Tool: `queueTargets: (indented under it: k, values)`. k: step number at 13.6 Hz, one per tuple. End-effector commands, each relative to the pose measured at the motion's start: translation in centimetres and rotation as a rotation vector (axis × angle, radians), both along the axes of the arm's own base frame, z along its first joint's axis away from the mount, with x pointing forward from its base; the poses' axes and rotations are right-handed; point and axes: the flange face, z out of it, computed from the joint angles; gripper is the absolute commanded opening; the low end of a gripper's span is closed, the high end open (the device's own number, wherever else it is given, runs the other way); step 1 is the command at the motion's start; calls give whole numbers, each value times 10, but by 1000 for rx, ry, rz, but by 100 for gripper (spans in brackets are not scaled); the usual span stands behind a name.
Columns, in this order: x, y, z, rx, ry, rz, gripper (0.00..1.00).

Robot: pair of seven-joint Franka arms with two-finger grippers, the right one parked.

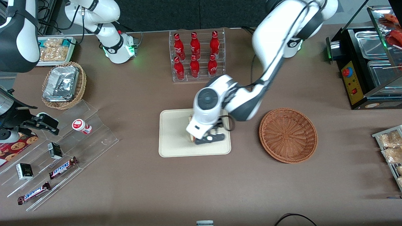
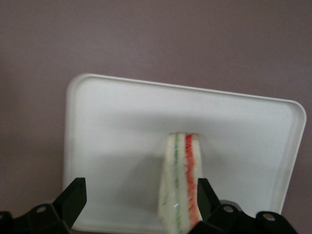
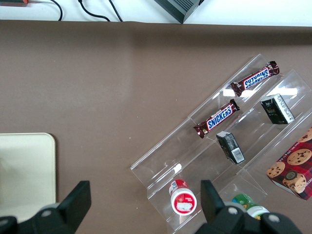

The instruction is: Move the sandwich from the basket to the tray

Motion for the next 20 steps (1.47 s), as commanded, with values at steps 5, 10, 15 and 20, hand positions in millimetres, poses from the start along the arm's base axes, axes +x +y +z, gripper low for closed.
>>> queueTargets:
  k: [5, 10, 15, 20]
  values:
    - [-7, 236, 63, 11, 74, -65, 100]
    - [-39, 393, 109, 6, 93, -183, 100]
    - [-57, 444, 225, 30, 112, -190, 100]
    - [-65, 457, 272, 56, 91, -166, 100]
